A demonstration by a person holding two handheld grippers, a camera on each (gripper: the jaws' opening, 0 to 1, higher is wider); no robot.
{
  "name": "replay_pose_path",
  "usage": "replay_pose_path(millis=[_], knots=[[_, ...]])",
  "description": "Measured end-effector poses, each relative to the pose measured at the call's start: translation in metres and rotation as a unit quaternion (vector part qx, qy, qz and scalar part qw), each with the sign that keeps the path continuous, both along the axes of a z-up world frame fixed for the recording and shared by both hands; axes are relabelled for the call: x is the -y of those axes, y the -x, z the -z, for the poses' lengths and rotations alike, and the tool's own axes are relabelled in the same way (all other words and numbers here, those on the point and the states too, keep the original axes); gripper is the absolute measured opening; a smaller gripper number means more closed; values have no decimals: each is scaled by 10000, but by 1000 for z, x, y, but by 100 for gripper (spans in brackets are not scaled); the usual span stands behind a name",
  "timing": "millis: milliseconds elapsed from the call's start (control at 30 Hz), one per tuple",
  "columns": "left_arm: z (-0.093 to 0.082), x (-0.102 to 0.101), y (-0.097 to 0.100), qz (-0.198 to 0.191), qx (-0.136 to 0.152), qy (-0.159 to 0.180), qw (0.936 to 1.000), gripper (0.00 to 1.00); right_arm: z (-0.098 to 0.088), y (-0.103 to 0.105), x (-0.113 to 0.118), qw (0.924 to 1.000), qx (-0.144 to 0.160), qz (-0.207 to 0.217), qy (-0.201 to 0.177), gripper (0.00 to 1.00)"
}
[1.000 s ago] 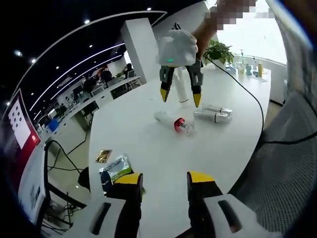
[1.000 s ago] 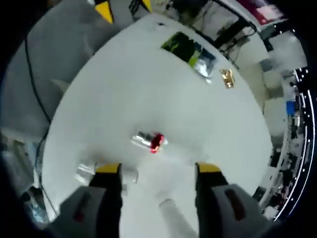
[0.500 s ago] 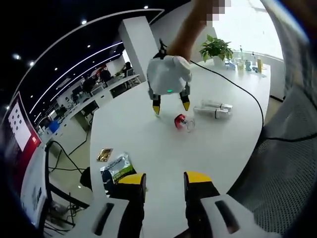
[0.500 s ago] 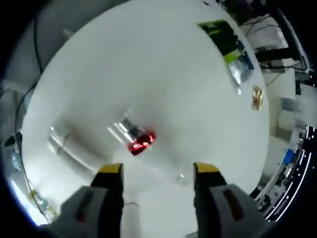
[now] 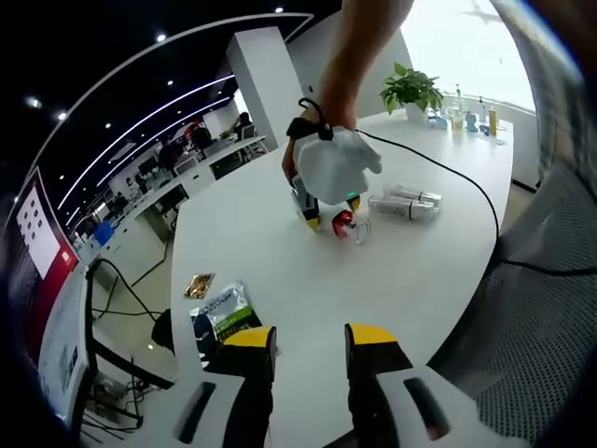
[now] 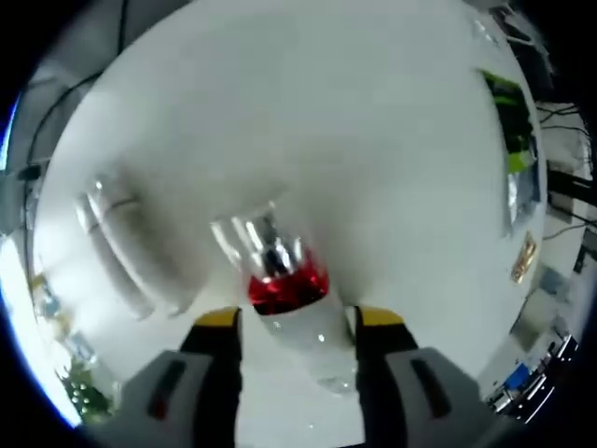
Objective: Arrange the skincare products in the storage area until every visible bottle or jar stands upright without overlapping.
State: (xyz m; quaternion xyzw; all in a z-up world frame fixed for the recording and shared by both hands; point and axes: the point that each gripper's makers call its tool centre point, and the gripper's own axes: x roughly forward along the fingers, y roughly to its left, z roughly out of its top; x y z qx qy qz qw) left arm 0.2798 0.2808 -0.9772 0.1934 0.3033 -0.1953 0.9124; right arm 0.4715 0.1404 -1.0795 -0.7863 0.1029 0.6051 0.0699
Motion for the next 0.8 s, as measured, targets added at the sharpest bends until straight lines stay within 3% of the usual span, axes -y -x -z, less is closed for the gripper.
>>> replay_pose_path(millis=[67,233,367,467,567,600,667,767,800], knots=[[1,-1,0,-10,-28,-5,10000,30,0,0,-5,9999,-54,-113,53,35],[2,-1,1,-22,-56,-14,10000,30,-2,-2,-8,9968,-295,716,-191,35],[4,-1,1,-18,-77,-19,10000,30,-2,-8,-3,9821,-132,1867,-186,33],[5,-1,2,-10,-108,-38,9999,29,-1,-9,-3,9743,-291,2226,-176,32],[6,-1,2,-6,-120,-45,9999,29,-1,-6,-8,9528,-619,2949,-360,31],[6,-1,2,-18,-130,-30,9999,29,-2,-4,-12,9395,-762,3306,-468,31],[6,-1,3,-16,-170,-11,9999,29,-3,-1,-17,9211,-995,3721,-572,29],[6,-1,3,-27,-155,4,9999,29,-3,-2,-21,9071,-1120,3985,-762,29],[6,-1,3,-28,-155,-4,9999,29,-4,-3,-21,9058,-1142,4005,-775,30]])
